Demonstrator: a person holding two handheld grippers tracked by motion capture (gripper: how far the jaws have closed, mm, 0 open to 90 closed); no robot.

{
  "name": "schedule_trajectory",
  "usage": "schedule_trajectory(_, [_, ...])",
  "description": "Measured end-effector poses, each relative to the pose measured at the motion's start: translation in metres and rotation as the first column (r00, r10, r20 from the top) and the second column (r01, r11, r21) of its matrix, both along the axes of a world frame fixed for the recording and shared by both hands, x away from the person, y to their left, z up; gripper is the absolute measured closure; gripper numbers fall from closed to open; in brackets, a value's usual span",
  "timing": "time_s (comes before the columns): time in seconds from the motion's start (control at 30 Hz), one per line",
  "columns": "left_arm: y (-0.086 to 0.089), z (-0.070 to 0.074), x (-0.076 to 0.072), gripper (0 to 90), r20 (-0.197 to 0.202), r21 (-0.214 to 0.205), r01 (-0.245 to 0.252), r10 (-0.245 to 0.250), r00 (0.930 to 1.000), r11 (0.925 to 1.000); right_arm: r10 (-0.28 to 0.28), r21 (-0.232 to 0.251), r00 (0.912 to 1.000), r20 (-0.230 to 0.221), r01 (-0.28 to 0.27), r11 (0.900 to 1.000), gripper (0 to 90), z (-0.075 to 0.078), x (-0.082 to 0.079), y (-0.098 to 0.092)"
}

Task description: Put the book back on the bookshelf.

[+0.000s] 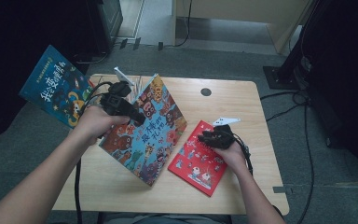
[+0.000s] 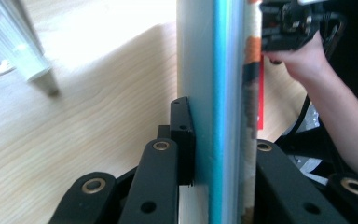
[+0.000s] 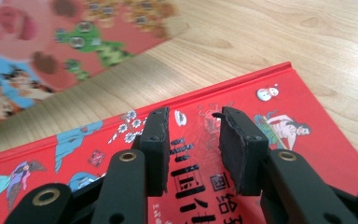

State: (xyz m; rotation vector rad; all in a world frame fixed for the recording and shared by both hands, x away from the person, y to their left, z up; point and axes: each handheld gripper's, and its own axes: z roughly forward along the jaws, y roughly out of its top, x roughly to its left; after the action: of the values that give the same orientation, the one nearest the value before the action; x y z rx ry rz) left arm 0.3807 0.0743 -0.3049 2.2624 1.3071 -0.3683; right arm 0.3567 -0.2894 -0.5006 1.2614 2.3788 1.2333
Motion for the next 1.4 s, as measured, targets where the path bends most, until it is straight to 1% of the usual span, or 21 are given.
schedule_trajectory(0.07, [0.009,0.001,-0.006,81.3,0.011,0.003,-0.011,0.01,0.9999,0.9999,-0.005,-0.003,1.0,0.002,0.005,1.0,60.6,0.001,0.002,0.0])
schedule_trajectory(0.17, [0.025,0.002,-0.015,81.1,0.002,0.008,-0.038,0.038,0.9993,0.9993,-0.005,-0.015,0.9999,0.009,0.005,0.9999,59.9,0.001,0.004,0.001])
schedule_trajectory(0.27, [0.04,0.004,-0.022,81.0,0.003,0.004,-0.064,0.064,0.9979,0.9979,-0.002,-0.033,0.9999,0.013,0.002,0.9995,57.7,0.0,0.007,0.002])
schedule_trajectory(0.37, [0.053,0.005,-0.029,80.9,0.004,0.0,-0.086,0.086,0.9963,0.9963,-0.006,-0.035,0.9994,0.035,0.008,0.9994,56.2,-0.002,0.009,0.003])
schedule_trajectory(0.43, [0.061,0.006,-0.033,80.5,0.003,-0.006,-0.103,0.103,0.9947,0.9947,-0.005,-0.046,0.999,0.044,0.007,0.9989,56.2,-0.003,0.011,0.004])
schedule_trajectory(0.5, [0.07,0.007,-0.038,80.5,0.007,-0.011,-0.106,0.106,0.9943,0.9943,0.003,-0.075,0.9991,0.042,0.0,0.9972,56.2,-0.005,0.014,0.004])
schedule_trajectory(0.57, [0.078,0.007,-0.043,80.6,0.003,-0.022,-0.13,0.13,0.9915,0.9912,0.01,-0.086,0.9994,0.034,-0.007,0.9962,56.3,-0.006,0.016,0.004])
schedule_trajectory(0.7, [0.096,0.008,-0.052,81.0,0.001,-0.031,-0.165,0.165,0.9862,0.9858,0.01,-0.085,0.9995,0.029,-0.007,0.9963,56.6,-0.006,0.02,0.004])
schedule_trajectory(0.77, [0.102,0.008,-0.055,80.7,-0.001,-0.028,-0.176,0.176,0.9844,0.984,0.011,-0.083,0.9997,0.021,-0.009,0.9965,57.0,-0.006,0.022,0.004])
schedule_trajectory(0.9, [0.114,0.008,-0.061,80.7,-0.004,-0.014,-0.196,0.196,0.9806,0.9805,0.017,-0.086,0.9993,0.032,-0.014,0.9962,57.5,-0.007,0.023,0.004])
schedule_trajectory(1.17, [0.137,0.011,-0.075,80.8,-0.005,-0.036,-0.247,0.247,0.969,0.9683,0.02,-0.079,0.9996,0.022,-0.018,0.9967,58.2,-0.007,0.028,0.006])
schedule_trajectory(1.4, [0.156,0.014,-0.085,80.6,-0.013,-0.048,-0.281,0.281,0.9598,0.9586,0.03,-0.083,0.9993,0.024,-0.027,0.9962,58.2,-0.007,0.031,0.009])
